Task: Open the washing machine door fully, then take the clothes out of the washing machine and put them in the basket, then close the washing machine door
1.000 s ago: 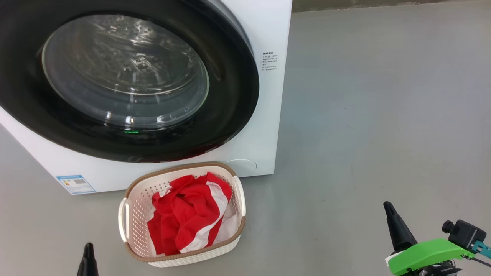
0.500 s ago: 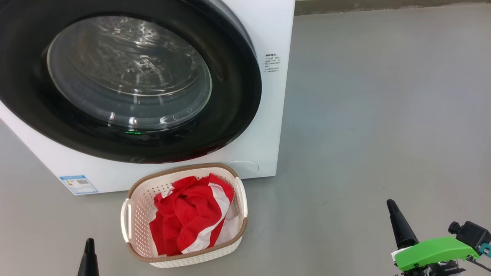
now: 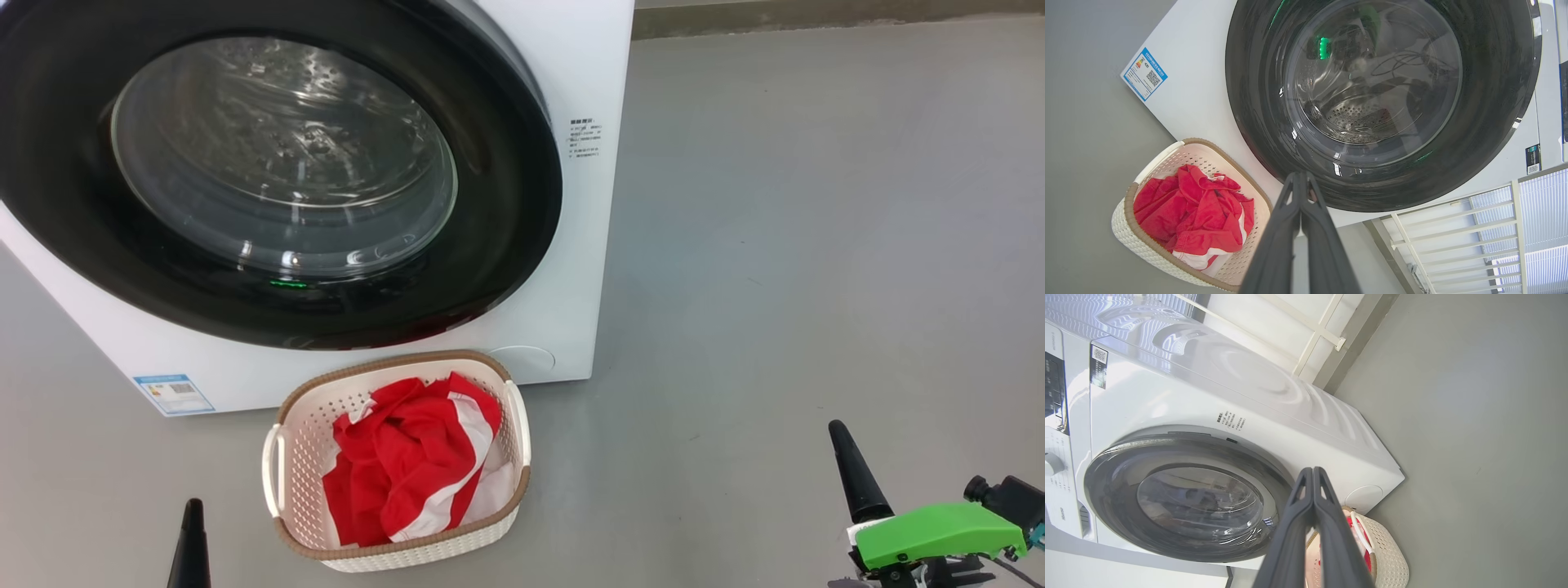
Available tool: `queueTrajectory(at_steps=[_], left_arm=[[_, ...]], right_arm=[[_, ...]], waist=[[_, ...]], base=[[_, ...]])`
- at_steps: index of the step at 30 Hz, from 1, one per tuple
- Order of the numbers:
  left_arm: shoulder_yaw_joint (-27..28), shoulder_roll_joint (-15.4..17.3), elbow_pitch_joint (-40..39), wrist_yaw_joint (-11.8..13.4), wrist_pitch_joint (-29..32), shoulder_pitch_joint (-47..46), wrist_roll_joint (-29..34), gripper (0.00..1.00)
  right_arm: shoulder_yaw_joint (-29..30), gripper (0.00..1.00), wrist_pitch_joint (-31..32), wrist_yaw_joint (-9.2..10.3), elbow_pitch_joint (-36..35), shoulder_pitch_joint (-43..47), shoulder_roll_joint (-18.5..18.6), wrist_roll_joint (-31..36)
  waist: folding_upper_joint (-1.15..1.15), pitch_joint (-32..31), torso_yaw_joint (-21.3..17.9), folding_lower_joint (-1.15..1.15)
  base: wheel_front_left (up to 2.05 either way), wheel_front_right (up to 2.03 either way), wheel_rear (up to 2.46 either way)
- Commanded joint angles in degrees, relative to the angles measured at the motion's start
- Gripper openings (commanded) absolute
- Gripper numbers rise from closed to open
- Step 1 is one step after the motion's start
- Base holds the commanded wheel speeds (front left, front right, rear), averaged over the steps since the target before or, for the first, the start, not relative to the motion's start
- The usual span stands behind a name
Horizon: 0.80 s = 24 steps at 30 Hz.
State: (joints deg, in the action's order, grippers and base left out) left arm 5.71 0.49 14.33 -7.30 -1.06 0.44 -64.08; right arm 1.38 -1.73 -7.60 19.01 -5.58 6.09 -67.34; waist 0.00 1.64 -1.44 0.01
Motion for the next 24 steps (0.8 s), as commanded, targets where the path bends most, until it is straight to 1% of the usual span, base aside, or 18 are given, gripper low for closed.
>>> queueTrajectory(at_steps=[1,24], left_arm=[[1.1,1.5,-1.1,-0.1,0.4,-2.5,-1.6,0.0],[0.9,1.9,-0.7,-0.2,4.0,-4.6,-14.9,0.0]], right_arm=[[-0.1,0.0,0.4,0.06,-1.9,-0.8,0.2,-1.5],[2.3,0.0,4.2,0.08,-3.5,-0.7,-1.4,-13.4]], waist=[[0.0,-0.1,0.1,0.0],[0.0,-0.8,0.7,0.0]], base=[[0.0,0.0,0.0],[0.0,0.0,0.0]])
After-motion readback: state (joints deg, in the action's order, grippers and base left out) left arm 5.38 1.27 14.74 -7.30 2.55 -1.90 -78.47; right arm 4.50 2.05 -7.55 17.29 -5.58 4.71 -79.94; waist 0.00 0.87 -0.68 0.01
